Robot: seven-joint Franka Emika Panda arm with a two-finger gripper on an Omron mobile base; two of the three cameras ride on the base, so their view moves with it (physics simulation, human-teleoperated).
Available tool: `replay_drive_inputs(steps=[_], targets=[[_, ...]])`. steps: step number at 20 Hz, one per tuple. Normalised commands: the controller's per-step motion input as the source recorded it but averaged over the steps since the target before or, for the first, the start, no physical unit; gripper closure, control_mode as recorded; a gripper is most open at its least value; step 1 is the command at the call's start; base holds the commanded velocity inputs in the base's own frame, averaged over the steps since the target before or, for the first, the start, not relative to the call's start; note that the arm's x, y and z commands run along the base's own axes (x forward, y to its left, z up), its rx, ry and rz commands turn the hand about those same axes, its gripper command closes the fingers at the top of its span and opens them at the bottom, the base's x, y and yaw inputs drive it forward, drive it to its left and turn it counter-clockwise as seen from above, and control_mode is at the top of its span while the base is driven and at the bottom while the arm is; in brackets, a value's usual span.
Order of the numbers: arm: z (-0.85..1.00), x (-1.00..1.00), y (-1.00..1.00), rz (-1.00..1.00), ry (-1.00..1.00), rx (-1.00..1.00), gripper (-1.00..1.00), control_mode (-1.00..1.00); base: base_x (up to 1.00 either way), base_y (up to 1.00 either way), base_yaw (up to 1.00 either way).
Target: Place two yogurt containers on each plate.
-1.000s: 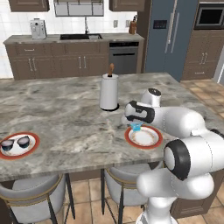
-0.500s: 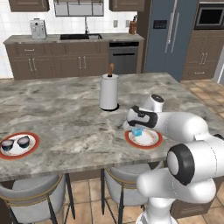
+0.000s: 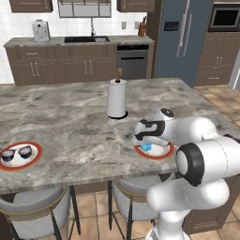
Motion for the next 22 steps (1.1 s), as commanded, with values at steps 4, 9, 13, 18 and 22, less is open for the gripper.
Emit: replay_drive_inputs(steps=[4,9,13,18,22], targets=[[-0.01,0.12,-0.04,0.00,0.00,0.00,1.00,-1.00,0.00,0.00,0.00],[-0.01,0.31,-0.05,0.00,0.00,0.00,1.00,-1.00,0.00,0.00,0.00],[-0.08,0.18,-0.04,0.00,0.00,0.00,1.00,-1.00,0.00,0.00,0.00],[-0.13,0.00,-0.12,0.00,0.00,0.00,1.00,-1.00,0.00,0.00,0.00],[-0.02,0.00,-0.09,0.00,0.00,0.00,1.00,-1.00,0.00,0.00,0.00]])
